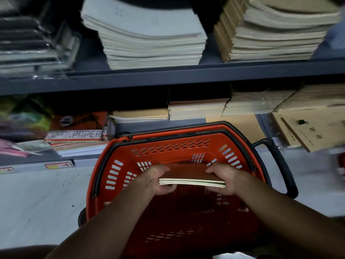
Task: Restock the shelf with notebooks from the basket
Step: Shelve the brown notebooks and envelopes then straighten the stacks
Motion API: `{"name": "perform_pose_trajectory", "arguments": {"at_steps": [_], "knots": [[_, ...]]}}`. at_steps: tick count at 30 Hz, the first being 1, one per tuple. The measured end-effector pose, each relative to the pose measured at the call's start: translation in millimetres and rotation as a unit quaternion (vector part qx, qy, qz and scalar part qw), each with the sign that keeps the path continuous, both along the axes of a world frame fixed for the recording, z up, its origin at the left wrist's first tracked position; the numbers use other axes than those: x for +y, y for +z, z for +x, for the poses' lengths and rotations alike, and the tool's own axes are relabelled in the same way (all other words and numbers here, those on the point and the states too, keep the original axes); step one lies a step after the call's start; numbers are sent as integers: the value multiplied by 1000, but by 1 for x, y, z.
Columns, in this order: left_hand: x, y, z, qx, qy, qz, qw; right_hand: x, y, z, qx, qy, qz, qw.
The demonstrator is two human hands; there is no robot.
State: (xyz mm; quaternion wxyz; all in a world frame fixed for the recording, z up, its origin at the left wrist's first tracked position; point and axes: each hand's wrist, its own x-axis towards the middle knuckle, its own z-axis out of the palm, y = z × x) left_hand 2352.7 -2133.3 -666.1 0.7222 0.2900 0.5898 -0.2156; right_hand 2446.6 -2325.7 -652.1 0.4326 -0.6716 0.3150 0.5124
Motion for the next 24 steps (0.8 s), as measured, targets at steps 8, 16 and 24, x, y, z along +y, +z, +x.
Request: {"name": "perform_pose_trajectory", "arguments": {"at_steps": [8, 16, 24], "knots": [[-16, 86, -29, -77, -14, 49, 996, -21, 76, -31, -79, -15, 74, 994], [-45, 171, -68, -199, -13, 68, 977, -53, 154, -62, -196, -7, 176, 965], [-71, 235, -93, -303, -31, 117, 945, -74, 208, -77, -299, -36, 243, 922]]}}
